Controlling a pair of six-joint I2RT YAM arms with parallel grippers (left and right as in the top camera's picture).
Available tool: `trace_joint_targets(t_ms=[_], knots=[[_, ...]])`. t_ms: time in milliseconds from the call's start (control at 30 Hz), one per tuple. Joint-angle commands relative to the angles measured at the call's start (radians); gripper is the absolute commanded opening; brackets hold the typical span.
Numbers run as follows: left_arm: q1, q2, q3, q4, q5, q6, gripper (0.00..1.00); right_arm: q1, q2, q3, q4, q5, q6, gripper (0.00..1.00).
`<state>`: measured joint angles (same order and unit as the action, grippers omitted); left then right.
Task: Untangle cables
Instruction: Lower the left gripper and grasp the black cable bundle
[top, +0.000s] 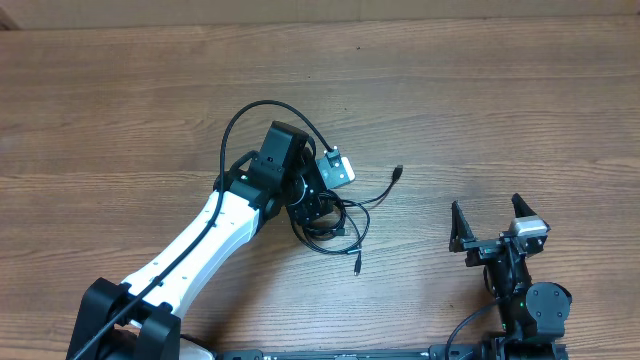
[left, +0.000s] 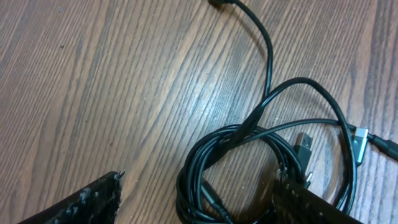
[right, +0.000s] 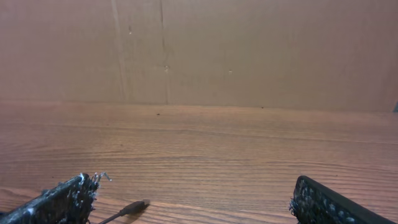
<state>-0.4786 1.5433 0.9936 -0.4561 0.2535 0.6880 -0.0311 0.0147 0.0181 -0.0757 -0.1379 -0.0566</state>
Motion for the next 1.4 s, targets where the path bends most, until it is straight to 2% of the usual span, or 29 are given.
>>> trace_joint_targets(t_ms=[0, 233, 500, 600, 700, 767, 800, 900, 1000, 1100, 1133, 1167, 1200, 1267, 1333, 1367], knots=[[-0.006, 0.019, -0.009, -0.007, 0.037, 0.018, 0.78, 0.004, -0.011, -0.01, 0.004, 0.009, -0.004, 1.0], [-0.006, 0.115, -0.009, 0.003, 0.036, 0.019, 0.81, 0.004, -0.011, -0.01, 0.004, 0.009, -0.004, 1.0], [-0.006, 0.26, -0.009, 0.113, 0.036, 0.053, 0.81, 0.004, -0.011, -0.01, 0.004, 0.009, -0.004, 1.0], [-0.006, 0.301, -0.009, 0.152, 0.037, 0.053, 0.79, 0.004, -0.011, -0.01, 0.004, 0.009, -0.004, 1.0], [-0.007, 0.338, -0.009, 0.17, 0.055, 0.053, 0.67, 0.004, -0.011, -0.01, 0.004, 0.009, -0.004, 1.0], [-0.007, 0.357, -0.009, 0.174, 0.057, 0.052, 0.47, 0.004, -0.011, -0.01, 0.004, 0.009, -0.004, 1.0], [-0.007, 0.363, -0.009, 0.173, 0.057, 0.052, 0.31, 0.004, -0.011, -0.01, 0.004, 0.009, -0.004, 1.0], [-0.004, 0.364, -0.008, 0.173, 0.053, 0.031, 0.06, 0.004, -0.011, -0.01, 0.004, 0.009, -0.004, 1.0], [-0.004, 0.364, -0.008, 0.172, 0.05, -0.031, 0.04, 0.004, -0.011, -0.01, 0.004, 0.009, -0.004, 1.0], [-0.003, 0.364, -0.007, 0.174, 0.048, -0.171, 0.04, 0.004, -0.011, -0.01, 0.004, 0.009, -0.004, 1.0], [-0.002, 0.364, -0.007, 0.173, 0.041, -0.251, 0.04, 0.004, -0.011, -0.01, 0.004, 0.009, -0.004, 1.0], [0.0, 0.364, -0.007, 0.172, 0.027, -0.351, 0.04, 0.004, -0.011, -0.01, 0.004, 0.009, -0.004, 1.0], [0.0, 0.364, -0.007, 0.154, -0.02, -0.56, 0.04, 0.004, -0.011, -0.01, 0.004, 0.009, -0.004, 1.0], [0.003, 0.36, -0.007, 0.1, -0.111, -0.81, 0.04, 0.004, -0.011, -0.01, 0.004, 0.009, -0.004, 1.0], [0.006, 0.358, -0.006, 0.028, -0.186, -1.048, 0.04, 0.004, -0.011, -0.01, 0.004, 0.009, -0.004, 1.0], [0.008, 0.358, -0.003, -0.008, -0.212, -1.109, 0.04, 0.004, -0.011, -0.01, 0.004, 0.009, -0.004, 1.0]])
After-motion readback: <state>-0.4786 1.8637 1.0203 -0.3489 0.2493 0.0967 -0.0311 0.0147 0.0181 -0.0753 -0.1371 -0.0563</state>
